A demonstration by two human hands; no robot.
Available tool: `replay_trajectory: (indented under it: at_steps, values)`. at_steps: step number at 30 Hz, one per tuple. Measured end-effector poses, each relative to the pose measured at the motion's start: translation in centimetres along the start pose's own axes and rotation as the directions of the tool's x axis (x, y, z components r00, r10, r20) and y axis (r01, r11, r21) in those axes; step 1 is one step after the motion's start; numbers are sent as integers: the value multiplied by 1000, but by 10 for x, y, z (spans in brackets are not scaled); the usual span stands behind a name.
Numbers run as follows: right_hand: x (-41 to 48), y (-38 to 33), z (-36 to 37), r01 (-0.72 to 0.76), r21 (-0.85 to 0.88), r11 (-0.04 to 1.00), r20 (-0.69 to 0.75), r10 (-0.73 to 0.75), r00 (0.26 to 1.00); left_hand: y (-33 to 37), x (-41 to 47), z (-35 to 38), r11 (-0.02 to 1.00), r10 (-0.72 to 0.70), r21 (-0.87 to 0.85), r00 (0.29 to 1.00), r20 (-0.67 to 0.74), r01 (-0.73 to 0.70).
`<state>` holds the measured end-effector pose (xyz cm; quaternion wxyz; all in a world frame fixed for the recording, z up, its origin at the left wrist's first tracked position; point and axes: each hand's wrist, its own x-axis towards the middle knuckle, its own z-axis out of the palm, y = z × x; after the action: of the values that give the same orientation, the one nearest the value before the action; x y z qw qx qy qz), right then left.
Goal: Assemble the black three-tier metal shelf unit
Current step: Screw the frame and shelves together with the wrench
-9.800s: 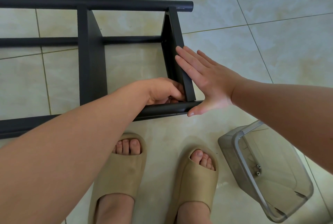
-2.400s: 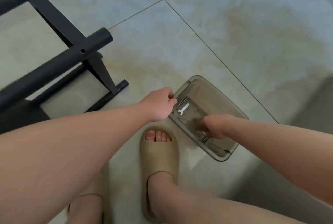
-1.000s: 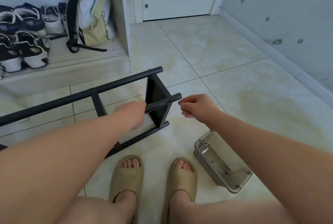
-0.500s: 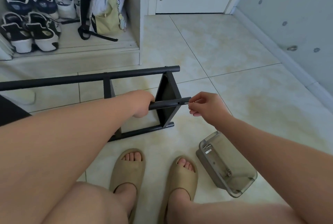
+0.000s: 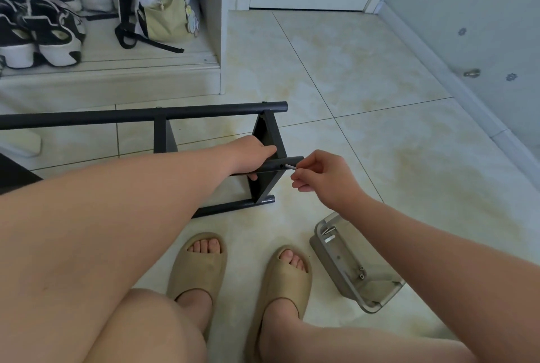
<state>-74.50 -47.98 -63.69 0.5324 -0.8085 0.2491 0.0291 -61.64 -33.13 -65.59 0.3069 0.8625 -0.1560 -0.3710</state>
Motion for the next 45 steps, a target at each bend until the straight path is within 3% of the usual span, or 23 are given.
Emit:
replay_trajectory:
  at_steps: [6,14,29,41,45]
  values:
    - [7,5,5,9,14,1000,-4,-9,1000,8,20,4,984,-51,-165,997,64,61]
    - [11,5,8,12,-9,1000,15,-12,1000,3,33,5,984,-65,-157,991,118,83]
    - [9,3,12,42,-80,996,30,-39,999,5,23,1,1000,25,-4,997,78,-24]
    - [17,0,23,116,-376,919,44,-107,993,5,22,0,1000,16,-6,996,90,-16]
    - [23,-1,29,47,-281,959,-10,-52,999,5,21,0,999,22,-37,995,98,-18]
